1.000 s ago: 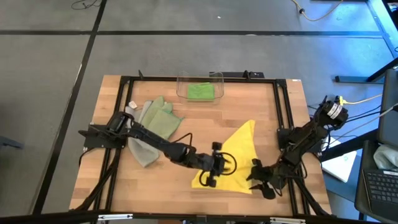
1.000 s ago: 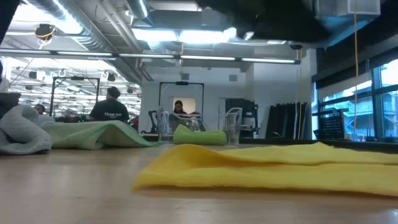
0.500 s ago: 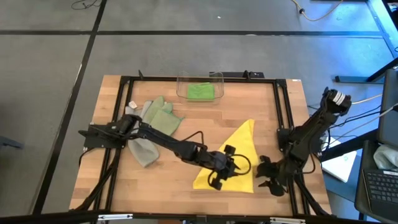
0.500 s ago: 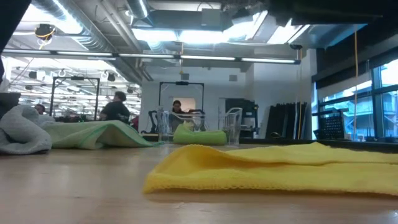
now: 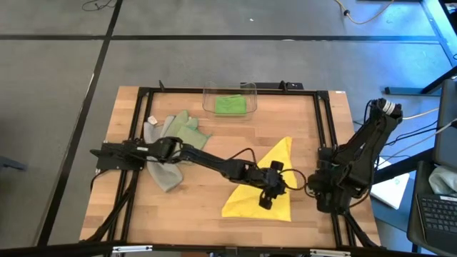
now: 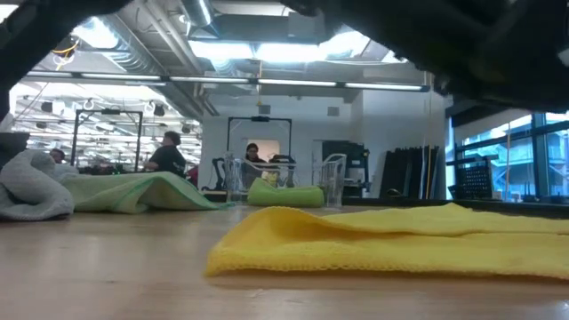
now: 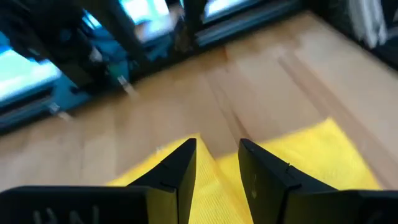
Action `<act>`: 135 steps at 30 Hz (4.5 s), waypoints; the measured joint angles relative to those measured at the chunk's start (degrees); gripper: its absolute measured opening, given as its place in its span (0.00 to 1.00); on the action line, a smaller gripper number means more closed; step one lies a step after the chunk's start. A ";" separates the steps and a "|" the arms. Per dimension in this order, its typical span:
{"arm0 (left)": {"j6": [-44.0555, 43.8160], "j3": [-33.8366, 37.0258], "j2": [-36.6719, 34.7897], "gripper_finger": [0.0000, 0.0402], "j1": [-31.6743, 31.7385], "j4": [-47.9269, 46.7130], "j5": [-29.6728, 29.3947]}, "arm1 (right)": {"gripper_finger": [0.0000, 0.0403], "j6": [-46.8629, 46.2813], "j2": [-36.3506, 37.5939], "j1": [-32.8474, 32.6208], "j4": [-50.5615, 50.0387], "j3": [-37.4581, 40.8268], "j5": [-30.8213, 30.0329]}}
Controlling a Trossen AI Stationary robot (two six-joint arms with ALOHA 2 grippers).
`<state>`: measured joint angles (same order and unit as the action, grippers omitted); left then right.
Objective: Fold microfiber towels
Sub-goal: Fold the yellow microfiber cloth
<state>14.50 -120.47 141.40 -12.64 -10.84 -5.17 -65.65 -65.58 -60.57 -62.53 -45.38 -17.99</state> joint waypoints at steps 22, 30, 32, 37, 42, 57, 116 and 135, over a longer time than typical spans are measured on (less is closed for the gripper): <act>-2.34 -10.21 1.38 0.28 -1.47 -34.46 -24.09 | 0.53 -31.72 0.02 -5.42 35.71 26.51 -11.89; -3.77 -10.10 1.14 0.28 -2.25 -35.84 -24.09 | 0.53 -33.34 2.88 -5.18 34.99 27.07 -19.74; -3.98 -10.10 1.14 0.28 -2.71 -36.47 -24.13 | 0.53 -35.59 3.59 -5.20 35.08 27.65 -19.88; -4.79 -10.10 1.14 0.28 -4.31 -36.76 -24.27 | 0.53 -41.45 4.49 -5.11 44.86 33.88 -20.91; -3.66 -10.10 1.14 0.28 -5.51 -37.26 -26.03 | 0.53 -40.31 5.31 -5.04 59.92 40.07 -24.44; -3.68 -10.10 1.14 0.28 -5.82 -38.08 -27.35 | 0.32 -34.98 8.46 -2.80 58.47 39.38 -21.76; 2.58 -7.54 0.09 0.37 -6.98 -18.09 -42.91 | 0.02 12.45 13.29 18.47 58.41 27.00 -33.11; -0.78 -7.52 0.09 0.48 -3.94 -18.70 -43.46 | 0.02 16.68 13.28 18.47 62.35 27.01 -32.90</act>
<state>13.72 -127.98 141.49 -16.58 -29.54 -48.63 -48.97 -52.30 -42.11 -0.19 -18.37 -50.89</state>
